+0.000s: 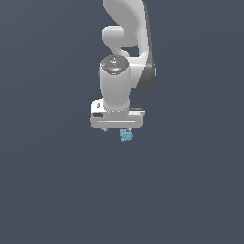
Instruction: Pick up the object and move it to a goal position.
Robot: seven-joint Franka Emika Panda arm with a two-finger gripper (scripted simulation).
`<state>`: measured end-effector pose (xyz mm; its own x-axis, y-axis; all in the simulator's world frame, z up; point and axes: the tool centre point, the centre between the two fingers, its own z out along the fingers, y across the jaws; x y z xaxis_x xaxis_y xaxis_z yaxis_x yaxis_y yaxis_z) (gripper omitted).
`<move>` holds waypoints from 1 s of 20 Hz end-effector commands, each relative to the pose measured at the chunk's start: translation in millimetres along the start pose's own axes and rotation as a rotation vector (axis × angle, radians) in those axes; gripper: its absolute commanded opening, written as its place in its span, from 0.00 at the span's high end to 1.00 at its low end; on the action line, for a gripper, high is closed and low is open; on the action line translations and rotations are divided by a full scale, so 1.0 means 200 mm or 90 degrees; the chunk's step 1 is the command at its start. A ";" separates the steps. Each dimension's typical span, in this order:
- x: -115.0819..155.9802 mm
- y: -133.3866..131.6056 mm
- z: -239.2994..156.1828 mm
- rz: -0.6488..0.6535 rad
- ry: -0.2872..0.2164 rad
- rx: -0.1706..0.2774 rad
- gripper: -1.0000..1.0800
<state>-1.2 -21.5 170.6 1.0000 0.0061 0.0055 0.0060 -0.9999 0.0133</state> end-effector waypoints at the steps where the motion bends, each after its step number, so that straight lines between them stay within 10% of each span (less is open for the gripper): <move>1: 0.00 0.00 0.00 0.000 0.000 0.000 0.04; 20: -0.01 0.00 0.01 0.009 -0.003 0.004 0.04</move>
<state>-1.8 -23.5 171.9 0.9999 -0.0145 0.0025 -0.0145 -0.9999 0.0075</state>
